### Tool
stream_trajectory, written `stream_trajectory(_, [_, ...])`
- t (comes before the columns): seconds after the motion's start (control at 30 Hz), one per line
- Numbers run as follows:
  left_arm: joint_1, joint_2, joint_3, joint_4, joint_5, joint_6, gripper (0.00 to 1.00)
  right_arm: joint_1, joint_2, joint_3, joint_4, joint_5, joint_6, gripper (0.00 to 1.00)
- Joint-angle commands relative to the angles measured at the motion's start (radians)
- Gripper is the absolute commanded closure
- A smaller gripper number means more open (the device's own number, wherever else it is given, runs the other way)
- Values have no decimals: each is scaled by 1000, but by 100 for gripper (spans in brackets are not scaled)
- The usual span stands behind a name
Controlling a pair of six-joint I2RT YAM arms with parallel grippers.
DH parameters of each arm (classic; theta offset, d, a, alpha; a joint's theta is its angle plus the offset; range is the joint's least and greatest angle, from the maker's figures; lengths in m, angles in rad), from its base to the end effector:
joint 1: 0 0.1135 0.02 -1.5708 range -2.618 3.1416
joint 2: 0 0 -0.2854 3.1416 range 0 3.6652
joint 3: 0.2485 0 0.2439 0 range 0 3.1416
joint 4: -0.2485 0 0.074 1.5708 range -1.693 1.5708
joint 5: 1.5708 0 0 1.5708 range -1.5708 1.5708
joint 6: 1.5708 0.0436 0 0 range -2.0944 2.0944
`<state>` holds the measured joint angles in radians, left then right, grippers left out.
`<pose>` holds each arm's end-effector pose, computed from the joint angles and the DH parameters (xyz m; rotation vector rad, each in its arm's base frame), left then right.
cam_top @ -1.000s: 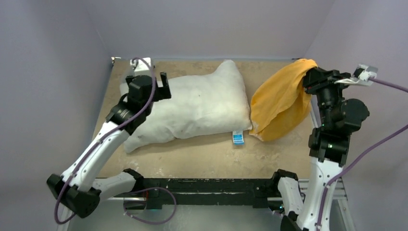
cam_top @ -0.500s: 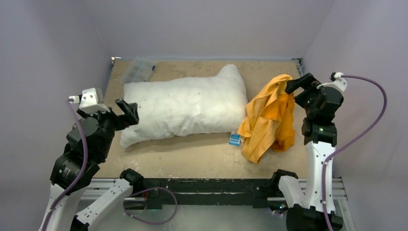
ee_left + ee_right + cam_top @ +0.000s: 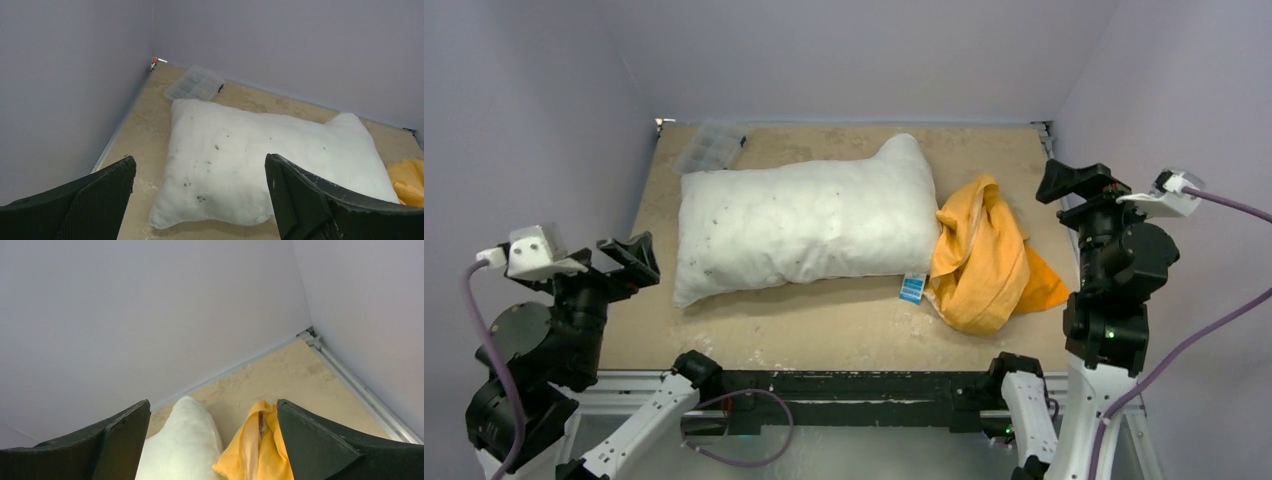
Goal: Remove the pillowcase from the pillow
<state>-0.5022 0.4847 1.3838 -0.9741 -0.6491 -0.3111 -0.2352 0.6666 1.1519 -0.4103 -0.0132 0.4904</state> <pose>-0.0083 0.0346 0.4607 -0.3352 1.5965 -0.0902 0.0916 -0.0214 0.4621 0.5222 1.4057 0.2155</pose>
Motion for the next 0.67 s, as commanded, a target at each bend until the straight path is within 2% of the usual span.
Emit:
stream_trajectory(0.0, [5, -76, 41, 46, -53, 75, 1, 56, -65, 118, 34, 142, -48, 1])
stream_trajectory(0.1, [5, -128, 37, 89, -95, 94, 1, 106, -106, 151, 53, 215, -61, 1])
stream_trajectory(0.27, [5, -174, -1, 123, -141, 98, 1, 129, -168, 121, 113, 238, -77, 1])
stream_trajectory(0.63, [6, -146, -52, 119, -117, 58, 1, 132, -176, 106, 119, 241, -75, 1])
